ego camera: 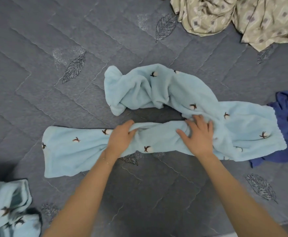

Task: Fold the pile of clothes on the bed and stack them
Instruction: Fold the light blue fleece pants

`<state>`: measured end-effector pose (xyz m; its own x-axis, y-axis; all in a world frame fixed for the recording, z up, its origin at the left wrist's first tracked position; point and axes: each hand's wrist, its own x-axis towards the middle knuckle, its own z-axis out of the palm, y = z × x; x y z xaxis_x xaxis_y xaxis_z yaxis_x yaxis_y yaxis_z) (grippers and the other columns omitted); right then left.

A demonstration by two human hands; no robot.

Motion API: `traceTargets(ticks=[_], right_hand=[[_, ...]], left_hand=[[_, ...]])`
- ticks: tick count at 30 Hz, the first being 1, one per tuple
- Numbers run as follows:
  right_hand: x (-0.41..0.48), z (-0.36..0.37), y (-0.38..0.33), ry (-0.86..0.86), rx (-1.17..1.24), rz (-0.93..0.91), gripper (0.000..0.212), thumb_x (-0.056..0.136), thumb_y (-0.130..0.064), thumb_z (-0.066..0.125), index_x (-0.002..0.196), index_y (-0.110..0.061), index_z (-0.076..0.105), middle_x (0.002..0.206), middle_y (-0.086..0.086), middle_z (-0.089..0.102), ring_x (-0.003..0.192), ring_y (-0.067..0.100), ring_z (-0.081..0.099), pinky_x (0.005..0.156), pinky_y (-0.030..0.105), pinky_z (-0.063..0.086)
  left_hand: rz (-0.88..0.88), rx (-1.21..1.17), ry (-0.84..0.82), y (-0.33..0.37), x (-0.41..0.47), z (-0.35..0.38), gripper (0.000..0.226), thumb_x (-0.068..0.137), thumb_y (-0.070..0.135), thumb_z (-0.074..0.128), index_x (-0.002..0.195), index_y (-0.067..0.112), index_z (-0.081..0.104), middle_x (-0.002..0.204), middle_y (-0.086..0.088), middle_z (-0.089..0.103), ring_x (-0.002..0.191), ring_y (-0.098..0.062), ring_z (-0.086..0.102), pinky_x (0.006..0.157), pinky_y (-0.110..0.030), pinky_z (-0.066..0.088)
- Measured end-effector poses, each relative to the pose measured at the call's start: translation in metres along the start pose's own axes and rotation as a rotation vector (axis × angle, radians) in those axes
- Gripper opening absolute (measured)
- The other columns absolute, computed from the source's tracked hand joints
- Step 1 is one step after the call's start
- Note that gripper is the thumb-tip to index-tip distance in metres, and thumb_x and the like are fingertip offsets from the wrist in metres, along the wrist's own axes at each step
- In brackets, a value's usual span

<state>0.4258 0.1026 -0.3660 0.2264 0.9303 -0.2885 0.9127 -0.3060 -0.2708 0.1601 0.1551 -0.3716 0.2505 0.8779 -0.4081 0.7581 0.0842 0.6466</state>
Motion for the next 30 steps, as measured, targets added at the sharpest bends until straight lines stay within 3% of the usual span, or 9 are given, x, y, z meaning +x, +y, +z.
traceTargets(ticks=[4, 8, 11, 13, 19, 24, 27, 30], right_hand=[[0.002, -0.011, 0.027, -0.052, -0.026, 0.093, 0.063, 0.087, -0.062, 0.055, 0.141, -0.030, 0.047, 0.160, 0.002, 0.020, 0.150, 0.020, 0.000, 0.117, 0.045, -0.012], [-0.002, -0.018, 0.046, -0.091, 0.044, 0.116, 0.068, 0.084, -0.059, 0.061, 0.144, -0.035, 0.041, 0.163, -0.001, 0.008, 0.150, 0.019, -0.007, 0.118, 0.048, -0.012], [-0.011, -0.015, 0.055, -0.103, 0.092, 0.120, 0.075, 0.082, -0.057, 0.066, 0.147, -0.035, 0.037, 0.163, 0.000, 0.008, 0.150, 0.019, -0.006, 0.118, 0.049, -0.009], [-0.019, -0.011, 0.056, -0.096, 0.131, 0.092, 0.078, 0.080, -0.053, 0.071, 0.147, -0.034, 0.038, 0.162, 0.001, 0.011, 0.150, 0.019, -0.004, 0.118, 0.047, -0.009], [-0.034, 0.001, 0.042, 0.045, 0.120, -0.089, 0.065, 0.074, -0.033, 0.082, 0.133, -0.020, 0.059, 0.151, 0.018, 0.035, 0.144, 0.040, 0.022, 0.118, 0.056, 0.008], [-0.031, 0.016, 0.019, -0.084, -0.018, -0.361, 0.075, 0.076, -0.027, 0.079, 0.143, -0.025, 0.046, 0.156, 0.010, 0.029, 0.149, 0.034, 0.011, 0.117, 0.048, -0.008], [-0.029, 0.023, 0.010, -0.182, -0.049, -0.383, 0.074, 0.085, -0.029, 0.070, 0.149, -0.029, 0.034, 0.156, 0.004, 0.027, 0.149, 0.025, 0.008, 0.115, 0.037, -0.019], [-0.028, 0.027, 0.004, -0.184, -0.007, -0.360, 0.067, 0.088, -0.028, 0.067, 0.148, -0.028, 0.037, 0.154, 0.002, 0.031, 0.148, 0.023, 0.014, 0.116, 0.034, -0.017]], left_hand=[[-0.140, -0.067, -0.051, -0.005, 0.009, -0.010, 0.023, 0.097, 0.023, 0.058, 0.074, 0.019, 0.053, 0.069, 0.008, 0.053, 0.072, -0.015, 0.051, 0.057, -0.026, 0.030], [-0.204, 0.039, 0.000, -0.002, 0.000, 0.005, 0.023, 0.098, 0.033, 0.055, 0.092, 0.011, 0.059, 0.085, -0.002, 0.062, 0.080, -0.021, 0.055, 0.065, -0.031, 0.036], [-0.251, 0.066, 0.065, 0.000, -0.009, 0.014, 0.031, 0.097, 0.038, 0.053, 0.106, 0.008, 0.059, 0.096, -0.011, 0.066, 0.089, -0.030, 0.060, 0.070, -0.034, 0.040], [-0.266, 0.052, 0.088, 0.000, -0.015, 0.018, 0.032, 0.096, 0.039, 0.055, 0.105, 0.008, 0.056, 0.092, -0.011, 0.066, 0.088, -0.032, 0.061, 0.068, -0.034, 0.040], [-0.265, 0.153, 0.136, 0.003, -0.032, 0.027, 0.036, 0.094, 0.044, 0.056, 0.101, 0.009, 0.050, 0.087, -0.012, 0.065, 0.082, -0.034, 0.061, 0.064, -0.033, 0.037], [-0.224, 0.173, 0.188, 0.004, -0.057, 0.035, 0.048, 0.092, 0.051, 0.055, 0.115, 0.009, 0.052, 0.090, -0.012, 0.065, 0.084, -0.033, 0.060, 0.065, -0.037, 0.044], [-0.204, 0.225, 0.221, -0.008, -0.072, 0.031, 0.062, 0.082, 0.053, 0.068, 0.117, 0.004, 0.055, 0.094, -0.015, 0.065, 0.092, -0.037, 0.056, 0.077, -0.042, 0.044], [-0.193, 0.223, 0.215, -0.026, -0.088, 0.026, 0.065, 0.077, 0.060, 0.071, 0.108, 0.004, 0.059, 0.098, -0.011, 0.064, 0.097, -0.034, 0.055, 0.083, -0.044, 0.043]])
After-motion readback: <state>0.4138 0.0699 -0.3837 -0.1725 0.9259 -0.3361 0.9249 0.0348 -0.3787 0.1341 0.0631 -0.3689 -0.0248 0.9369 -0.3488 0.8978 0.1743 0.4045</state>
